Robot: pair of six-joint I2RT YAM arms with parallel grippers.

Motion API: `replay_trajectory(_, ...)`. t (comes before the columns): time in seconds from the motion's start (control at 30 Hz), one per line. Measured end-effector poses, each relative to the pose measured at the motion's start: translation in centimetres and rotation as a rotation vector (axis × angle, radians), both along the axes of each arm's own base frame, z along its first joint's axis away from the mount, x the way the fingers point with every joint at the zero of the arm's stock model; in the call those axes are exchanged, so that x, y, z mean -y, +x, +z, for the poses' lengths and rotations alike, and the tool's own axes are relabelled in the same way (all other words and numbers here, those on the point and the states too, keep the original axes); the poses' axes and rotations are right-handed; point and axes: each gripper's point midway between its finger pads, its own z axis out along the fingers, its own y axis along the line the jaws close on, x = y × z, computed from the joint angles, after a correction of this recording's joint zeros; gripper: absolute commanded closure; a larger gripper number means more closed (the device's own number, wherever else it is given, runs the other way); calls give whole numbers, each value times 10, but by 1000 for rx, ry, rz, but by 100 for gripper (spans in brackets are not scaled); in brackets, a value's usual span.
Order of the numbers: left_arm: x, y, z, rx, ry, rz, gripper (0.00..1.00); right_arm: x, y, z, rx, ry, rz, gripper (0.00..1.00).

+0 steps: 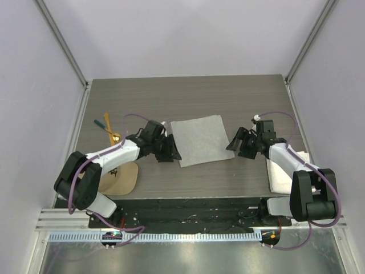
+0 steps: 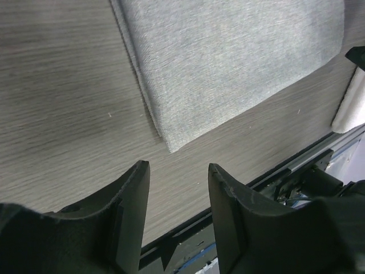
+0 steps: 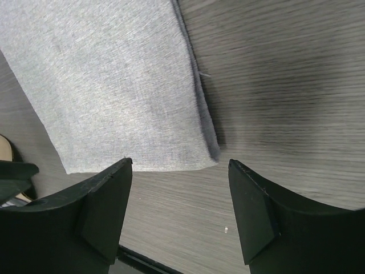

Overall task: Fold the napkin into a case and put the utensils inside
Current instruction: Smooth out the lower triangle-folded napkin at the center of the board, then rotate the lower triangle-folded napkin at the center of the board.

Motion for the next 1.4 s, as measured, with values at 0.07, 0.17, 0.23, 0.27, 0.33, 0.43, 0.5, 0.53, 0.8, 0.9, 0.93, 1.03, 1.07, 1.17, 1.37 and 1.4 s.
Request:
replay_trajectory(0.07,-1,-7,-9,-31,-15,13,50,4,1,-1,-5,2,-13,27)
replay_trajectory(0.17,-2,-18,-24,-84,-35,41,50,7,2,-6,-23,7,-23,29)
replay_trajectory(0.23,-1,-21,-32,-106,-54,58,48,7,1,-10,-30,7,-24,30)
replay_trajectory(0.27,0,-21,-35,-113,-62,65,46,6,0,-12,-32,10,-22,30)
replay_trajectory(0.33,3,-20,-38,-118,-78,71,42,5,-1,-14,-34,14,-18,30)
replay_trajectory(0.43,9,-14,-36,-104,-110,78,42,5,-5,-19,-45,18,-13,32)
replay_trajectory(0.5,12,-10,-37,-94,-120,80,42,4,-7,-23,-54,20,-10,32)
replay_trajectory(0.53,13,-9,-37,-92,-124,80,42,4,-7,-24,-56,21,-9,33)
replay_trajectory(0.8,18,-3,-38,-87,-143,86,48,1,-2,-27,-47,39,-4,36)
replay_trajectory(0.9,19,-2,-39,-88,-144,86,48,1,-1,-27,-43,41,-4,37)
replay_trajectory(0.93,19,-2,-39,-87,-144,86,48,1,-1,-27,-44,41,-4,37)
replay_trajectory(1.03,20,-1,-39,-87,-144,86,48,0,-1,-27,-42,43,-2,37)
replay_trajectory(1.07,20,-1,-39,-86,-144,86,48,0,-1,-27,-41,43,-2,37)
replay_trajectory(1.17,19,0,-39,-87,-137,87,48,0,-1,-28,-42,42,-2,36)
replay_trajectory(1.37,11,5,-39,-80,-83,87,49,1,-1,-28,-41,36,-3,35)
replay_trajectory(1.4,9,7,-38,-76,-72,90,50,1,-1,-28,-41,36,-3,35)
